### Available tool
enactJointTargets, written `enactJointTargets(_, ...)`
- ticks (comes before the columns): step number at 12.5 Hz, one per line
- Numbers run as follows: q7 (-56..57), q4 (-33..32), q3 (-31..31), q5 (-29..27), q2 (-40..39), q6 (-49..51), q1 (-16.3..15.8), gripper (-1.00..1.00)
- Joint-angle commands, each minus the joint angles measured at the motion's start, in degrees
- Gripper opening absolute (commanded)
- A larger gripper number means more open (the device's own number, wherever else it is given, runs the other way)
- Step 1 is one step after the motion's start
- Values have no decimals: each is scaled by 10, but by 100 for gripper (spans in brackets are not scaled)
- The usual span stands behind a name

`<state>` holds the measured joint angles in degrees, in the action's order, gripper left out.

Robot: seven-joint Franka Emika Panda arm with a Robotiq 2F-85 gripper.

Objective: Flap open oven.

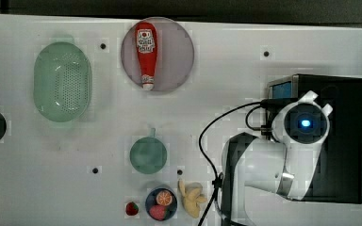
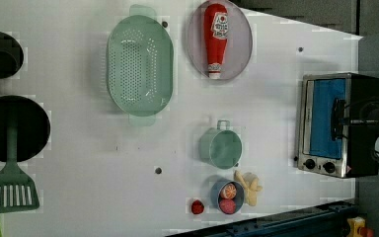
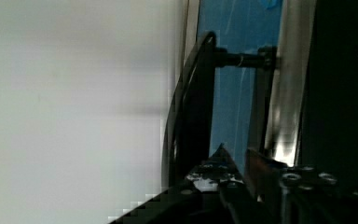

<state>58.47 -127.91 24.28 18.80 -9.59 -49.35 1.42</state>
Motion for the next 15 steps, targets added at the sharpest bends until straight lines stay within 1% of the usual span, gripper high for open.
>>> enactJointTargets(1,-114,-21,-12,46,-2,8,-45,-65)
enactJointTargets(5,-216,-52,-43,108,-7,8,-73,-65)
enactJointTargets(9,-371,-55,-80,241,-46,19,-92,-65)
enactJointTargets(10,-404,-54,-91,258,-61,19,-96,-65)
enactJointTargets(13,-505,-40,-107,284,-115,19,-109,-65)
enactJointTargets(15,-518,-22,-109,290,-154,17,-119,-65)
